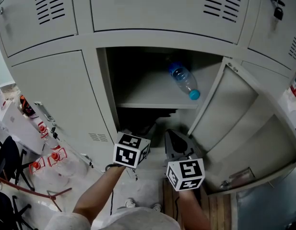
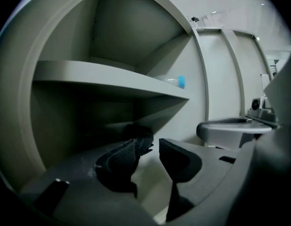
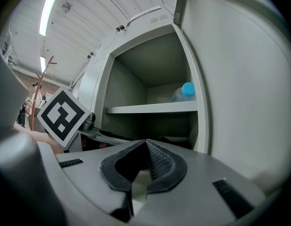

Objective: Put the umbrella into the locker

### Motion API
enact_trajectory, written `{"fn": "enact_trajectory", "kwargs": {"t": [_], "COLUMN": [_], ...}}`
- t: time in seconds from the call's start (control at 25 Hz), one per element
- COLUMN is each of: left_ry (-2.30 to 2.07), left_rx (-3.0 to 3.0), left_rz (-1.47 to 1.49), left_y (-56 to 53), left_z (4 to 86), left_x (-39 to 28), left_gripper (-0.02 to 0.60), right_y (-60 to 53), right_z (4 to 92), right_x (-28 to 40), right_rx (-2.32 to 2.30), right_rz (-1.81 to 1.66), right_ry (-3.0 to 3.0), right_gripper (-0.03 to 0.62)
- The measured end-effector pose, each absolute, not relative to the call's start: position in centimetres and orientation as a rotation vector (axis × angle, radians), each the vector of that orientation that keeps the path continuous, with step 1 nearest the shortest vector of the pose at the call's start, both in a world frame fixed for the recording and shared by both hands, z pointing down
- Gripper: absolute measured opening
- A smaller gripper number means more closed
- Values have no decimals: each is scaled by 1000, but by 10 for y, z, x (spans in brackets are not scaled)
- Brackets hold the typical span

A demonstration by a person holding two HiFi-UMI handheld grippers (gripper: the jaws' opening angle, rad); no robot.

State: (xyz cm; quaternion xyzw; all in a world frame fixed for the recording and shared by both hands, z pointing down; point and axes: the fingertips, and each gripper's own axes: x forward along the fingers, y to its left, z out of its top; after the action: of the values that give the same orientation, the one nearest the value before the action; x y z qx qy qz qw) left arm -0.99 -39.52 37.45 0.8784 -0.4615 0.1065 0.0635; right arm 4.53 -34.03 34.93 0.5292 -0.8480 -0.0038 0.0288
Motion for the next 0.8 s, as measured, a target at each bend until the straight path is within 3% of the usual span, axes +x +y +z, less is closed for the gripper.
{"fn": "enact_trajectory", "kwargs": {"t": [0.2,0.32,0.6,0.8], "left_ry": [-1377,-1380,-1386,-1375], "left_rx": [2627,2617,2627,2637], "left_rz": [224,164,98,56], "left_y": [-380,-374,-363,-357], "left_z": [372,367,361,359], "left_x": [-15,-22,-30,-33], "left_gripper": [163,109,106,33], "right_y": [-340,-340,-338,-337], "right_z": [350,351,350,351], "right_x": [43,41,34,31], "right_rx": [1614,1602,1571,1552], "right_rz": [-21,-23,-38,-44], "right_ry": [-2614,-2618,-2638,-2642], "right_gripper": [3,3,3,3]}}
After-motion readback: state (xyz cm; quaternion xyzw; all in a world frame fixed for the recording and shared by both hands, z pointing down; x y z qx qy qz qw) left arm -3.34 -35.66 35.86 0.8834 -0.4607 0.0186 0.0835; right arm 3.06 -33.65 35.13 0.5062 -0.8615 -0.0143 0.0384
